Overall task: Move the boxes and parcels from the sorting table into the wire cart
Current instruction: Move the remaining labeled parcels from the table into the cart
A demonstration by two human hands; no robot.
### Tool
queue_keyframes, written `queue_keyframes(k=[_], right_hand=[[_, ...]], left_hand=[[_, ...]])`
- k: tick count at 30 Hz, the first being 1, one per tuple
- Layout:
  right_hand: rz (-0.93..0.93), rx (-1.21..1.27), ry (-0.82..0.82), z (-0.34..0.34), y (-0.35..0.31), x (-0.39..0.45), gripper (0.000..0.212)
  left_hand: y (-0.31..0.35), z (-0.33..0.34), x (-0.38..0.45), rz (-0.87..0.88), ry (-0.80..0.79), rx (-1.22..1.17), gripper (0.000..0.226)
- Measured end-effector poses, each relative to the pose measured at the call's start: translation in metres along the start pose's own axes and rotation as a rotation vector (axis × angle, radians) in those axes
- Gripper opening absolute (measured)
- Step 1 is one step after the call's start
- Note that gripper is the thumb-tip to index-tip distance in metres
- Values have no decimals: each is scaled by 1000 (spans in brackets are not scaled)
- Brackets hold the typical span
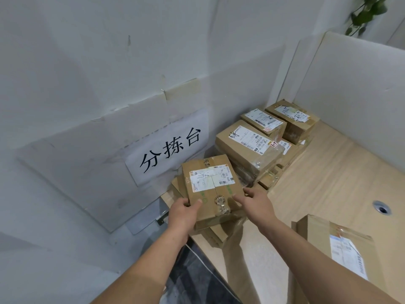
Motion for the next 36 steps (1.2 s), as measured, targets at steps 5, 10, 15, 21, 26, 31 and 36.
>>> queue_keyframes(k=[5,10,15,21,26,31,36], right_hand=[[116,171,1,7,30,-8,26],[181,279,-60,12,55,-21,32],[140,384,-49,-7,70,-33,29],[93,418,7,-59,102,-58,39],[85,349,6,-98,138,-62,37],[38,146,95,-141,173,-55,50],[51,3,252,-187,214,-45,58]], left_hand=[[-26,-9,-2,-118,-23,-110,32],[-46,-16,-19,-151,-99,-206,30],[-47,-13,-42,-51,-172,-213,65],[-35,14,-88,191,-208,-32,105],[-26,47,-129,311,-202,86,92],[-24,76,-150,364,-191,224,99],[-23,104,-162,392,-186,351,97]])
Point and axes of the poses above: each hand's wrist, its own x-axis towards the middle knuckle, its own z-axis out of the palm, y = z × x, the point moved 7 cm from there along x, towards the middle knuckle, and after that the axes turned 11 degrees about y, right-handed, at the moved point
